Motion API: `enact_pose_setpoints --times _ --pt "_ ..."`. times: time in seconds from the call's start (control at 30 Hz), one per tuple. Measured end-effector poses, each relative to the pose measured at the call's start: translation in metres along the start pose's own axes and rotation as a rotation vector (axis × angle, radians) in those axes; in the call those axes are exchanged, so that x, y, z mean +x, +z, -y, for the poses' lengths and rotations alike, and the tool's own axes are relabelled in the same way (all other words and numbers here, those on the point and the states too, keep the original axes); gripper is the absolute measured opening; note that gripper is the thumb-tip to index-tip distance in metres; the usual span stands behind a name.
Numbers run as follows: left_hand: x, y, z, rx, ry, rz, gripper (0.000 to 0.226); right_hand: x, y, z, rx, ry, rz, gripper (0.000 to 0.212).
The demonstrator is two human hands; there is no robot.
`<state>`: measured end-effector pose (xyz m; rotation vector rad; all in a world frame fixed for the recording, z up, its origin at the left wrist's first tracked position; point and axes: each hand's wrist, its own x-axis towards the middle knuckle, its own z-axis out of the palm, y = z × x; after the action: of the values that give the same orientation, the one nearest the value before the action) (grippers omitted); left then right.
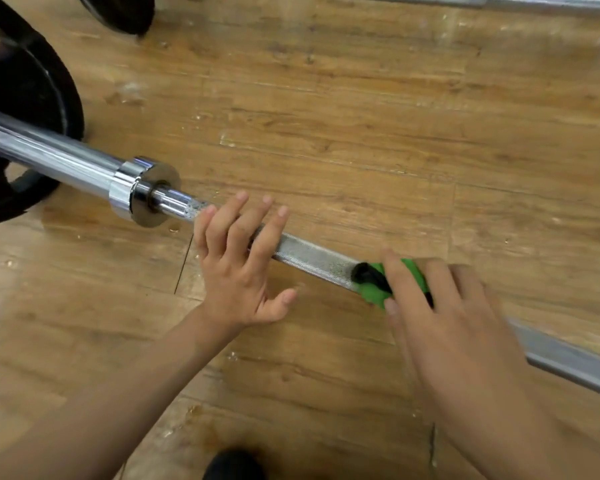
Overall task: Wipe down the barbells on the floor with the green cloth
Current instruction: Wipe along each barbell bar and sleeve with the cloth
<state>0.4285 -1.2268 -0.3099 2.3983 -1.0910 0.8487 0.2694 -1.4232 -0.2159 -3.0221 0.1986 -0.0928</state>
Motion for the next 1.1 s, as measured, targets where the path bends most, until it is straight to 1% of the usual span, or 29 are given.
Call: enact_pose_setpoints --times 0.1,0.2,0.3,0.37,0.43,0.53,0.63,0.77,0.83,0.9,0.97,1.0,1.1 --pt "-0.017 -0.007 0.001 0.005 0.015 0.006 0.078 0.016 0.004 0.028 0.069 -0.091 0.015 0.047" --pt "-0.030 -0.016 0.000 0.004 0.034 0.009 0.078 0.000 0.004 0.023 0.078 -0.151 0.008 0.055" --pt "-0.044 -0.024 -0.001 -0.025 0.024 0.010 0.078 -0.045 0.000 0.001 0.017 -0.126 0.021 0.070" --pt "-0.050 -0.026 -0.003 -0.010 0.011 -0.008 0.078 -0.059 -0.004 -0.004 0.013 -0.120 0.038 0.075" --pt "-0.057 -0.030 -0.005 -0.013 -0.003 -0.016 0.078 -0.052 -0.002 0.010 0.029 -0.127 0.057 0.073" --pt "-0.062 -0.037 -0.006 -0.018 -0.008 0.010 0.077 -0.020 0.009 0.055 0.118 -0.112 0.033 0.074" --pt "-0.067 -0.051 -0.005 -0.015 0.001 0.091 0.078 -0.009 0.013 0.071 0.137 -0.190 0.033 0.071" --pt "-0.066 -0.081 -0.010 -0.049 -0.013 0.295 0.080 -0.056 0.004 0.026 0.106 -0.183 0.022 0.075" --pt "-0.060 -0.099 -0.015 -0.056 -0.023 0.421 0.079 -0.066 -0.001 0.013 0.097 -0.171 0.032 0.073" --pt "-0.049 -0.117 -0.017 -0.063 -0.019 0.529 0.079 -0.058 0.000 0.026 0.097 -0.129 0.044 0.070" --pt "-0.030 -0.129 -0.014 -0.088 -0.003 0.633 0.081 -0.037 0.005 0.051 0.147 -0.097 0.051 0.077" --pt "-0.018 -0.131 -0.012 -0.106 -0.001 0.681 0.083 -0.028 0.008 0.062 0.167 -0.111 0.053 0.080" --pt "0.019 -0.122 -0.005 -0.119 -0.041 0.734 0.081 -0.020 0.008 0.064 0.188 -0.159 0.082 0.073"
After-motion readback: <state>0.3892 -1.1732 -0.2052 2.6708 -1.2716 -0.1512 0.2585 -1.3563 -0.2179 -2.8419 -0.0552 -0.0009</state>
